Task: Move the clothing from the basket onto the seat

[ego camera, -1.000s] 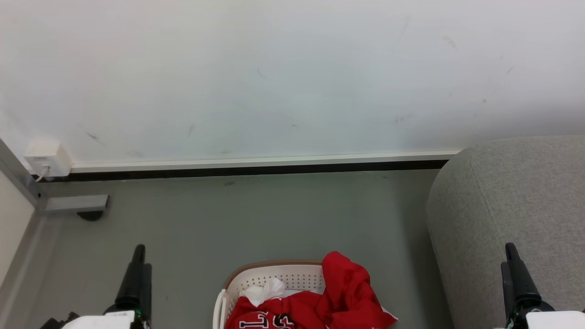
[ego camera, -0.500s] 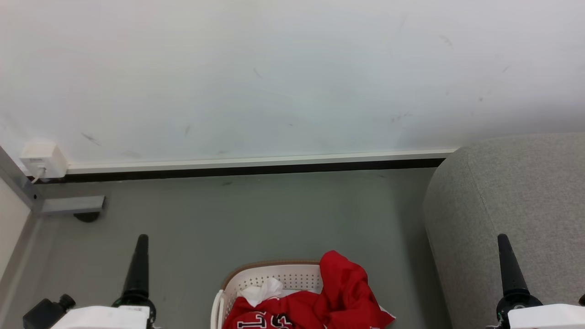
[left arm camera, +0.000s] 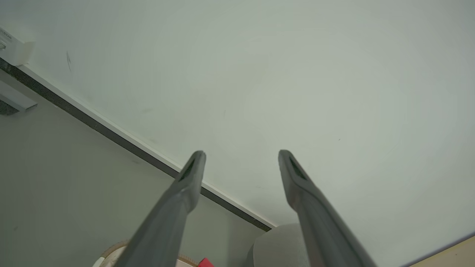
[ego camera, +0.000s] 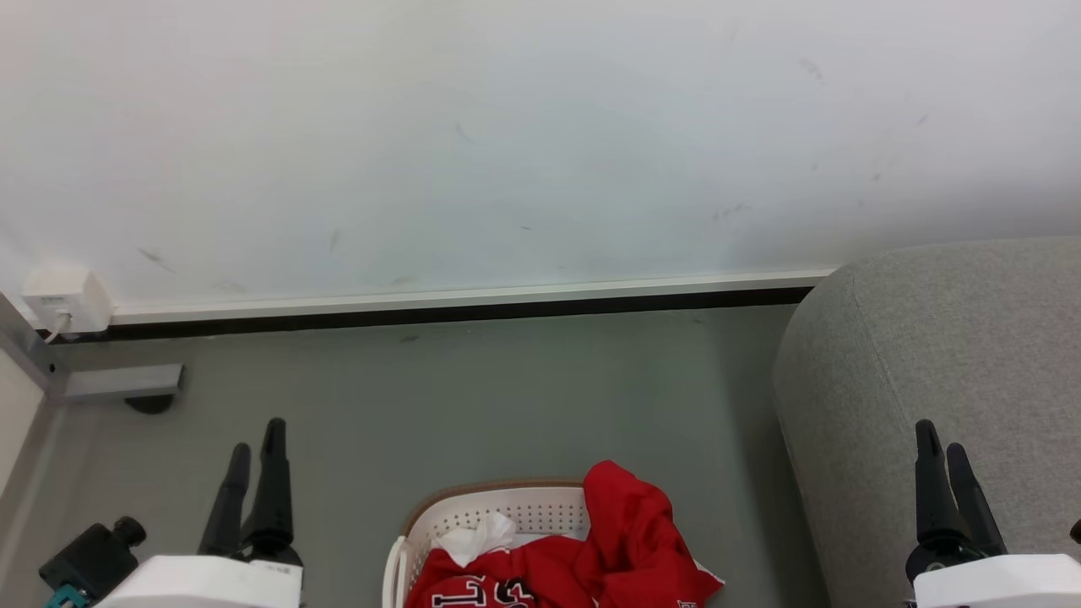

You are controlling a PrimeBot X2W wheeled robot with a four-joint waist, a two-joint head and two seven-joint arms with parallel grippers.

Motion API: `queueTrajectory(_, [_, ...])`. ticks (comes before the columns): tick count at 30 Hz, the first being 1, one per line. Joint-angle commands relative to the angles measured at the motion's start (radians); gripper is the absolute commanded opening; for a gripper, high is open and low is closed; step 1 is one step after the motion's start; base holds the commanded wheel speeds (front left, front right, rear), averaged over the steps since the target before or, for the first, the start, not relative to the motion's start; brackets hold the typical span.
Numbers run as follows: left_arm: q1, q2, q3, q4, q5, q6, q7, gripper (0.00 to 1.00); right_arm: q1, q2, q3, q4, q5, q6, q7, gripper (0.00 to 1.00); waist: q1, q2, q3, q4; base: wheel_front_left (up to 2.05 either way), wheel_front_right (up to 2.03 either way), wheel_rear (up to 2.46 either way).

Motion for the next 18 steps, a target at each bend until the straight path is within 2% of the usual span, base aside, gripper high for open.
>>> queueTrajectory(1, [-0.011,0.015,-0.001,-0.018,0.053,-0.005,-0.011,1.0,-0.022,-0.01,0.003,-0.018,-0.048,-0.001,-0.01,1.0,0.0,0.0,0.001,-0.001,0.0,0.0,0.0])
queueTrajectory(5, [-0.007,0.019,-0.008,-0.022,0.135,-0.002,-0.023,1.0,-0.025,-0.011,0.023,-0.02,-0.131,-0.001,-0.023,1.0,0.0,0.0,0.001,-0.006,0.0,0.0,0.0])
queueTrajectory(9, [-0.001,0.024,-0.02,-0.016,0.209,0.021,-0.036,1.0,-0.023,-0.011,0.046,-0.018,-0.207,-0.001,-0.036,1.0,0.0,0.0,0.0,-0.011,0.0,0.0,0.0])
queueTrajectory(18, [0.011,0.037,-0.036,0.011,0.316,0.059,-0.06,1.0,-0.02,-0.012,0.089,0.003,-0.363,-0.001,-0.06,1.0,0.0,0.0,-0.005,-0.019,0.0,0.0,0.0])
